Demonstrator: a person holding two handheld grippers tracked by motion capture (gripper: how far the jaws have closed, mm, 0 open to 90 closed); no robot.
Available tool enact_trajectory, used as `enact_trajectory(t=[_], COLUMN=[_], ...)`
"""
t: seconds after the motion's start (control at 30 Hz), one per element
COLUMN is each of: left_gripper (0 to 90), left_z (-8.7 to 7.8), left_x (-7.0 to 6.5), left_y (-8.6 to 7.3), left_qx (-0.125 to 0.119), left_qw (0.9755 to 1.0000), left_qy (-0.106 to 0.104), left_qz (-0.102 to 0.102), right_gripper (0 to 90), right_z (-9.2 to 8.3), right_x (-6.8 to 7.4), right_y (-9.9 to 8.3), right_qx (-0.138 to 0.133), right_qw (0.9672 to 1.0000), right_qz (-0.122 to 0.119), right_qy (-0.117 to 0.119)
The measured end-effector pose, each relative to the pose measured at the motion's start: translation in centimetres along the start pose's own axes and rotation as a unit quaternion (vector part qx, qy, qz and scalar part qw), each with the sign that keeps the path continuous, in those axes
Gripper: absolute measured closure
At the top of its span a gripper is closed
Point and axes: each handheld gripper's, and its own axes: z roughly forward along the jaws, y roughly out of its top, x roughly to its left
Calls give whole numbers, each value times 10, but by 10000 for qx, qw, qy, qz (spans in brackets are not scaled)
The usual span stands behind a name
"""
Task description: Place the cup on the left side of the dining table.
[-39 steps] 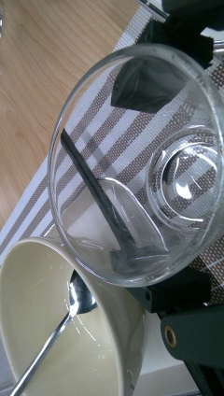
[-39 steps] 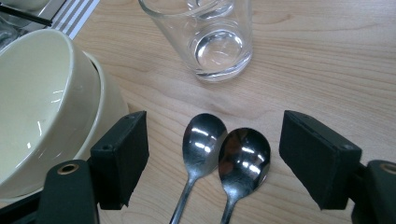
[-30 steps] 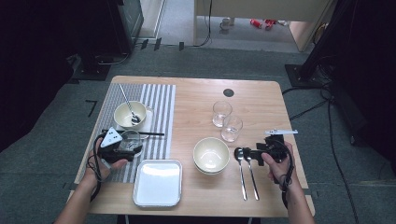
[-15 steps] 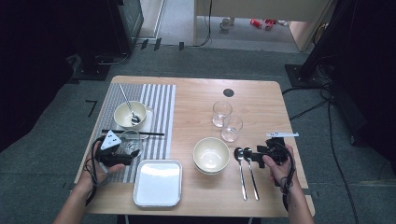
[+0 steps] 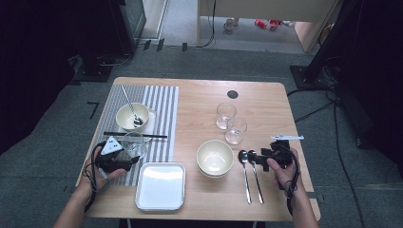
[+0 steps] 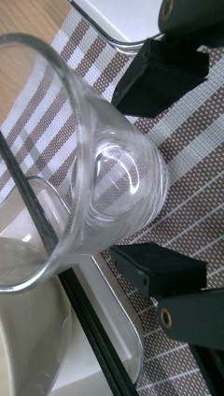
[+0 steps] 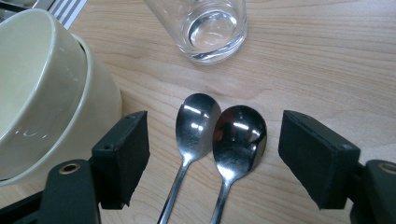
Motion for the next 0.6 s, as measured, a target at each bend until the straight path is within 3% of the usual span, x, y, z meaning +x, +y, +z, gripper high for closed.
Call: enact_trajectory(t=[0.37,0.47,0.6], left_gripper=[251,251,190], left_z=[4,1,-5], left_x=[-1,-2,-2], left_y=[1,0,-3], left_qx=[41,-45,-40], left_qw=[10000,10000,9999], left_qy=[35,41,56], left_qz=[-31,-72,-81], right_gripper=[248,248,246], right_z=[-3,-4,-5], right_x=[-2,-3,-3], right_y=[-2,-2,-4], right_qx=[-21,-20,-39], right_qw=[10000,10000,10000], right_qz=[24,33,-7], right_qy=[-12,-29,-42])
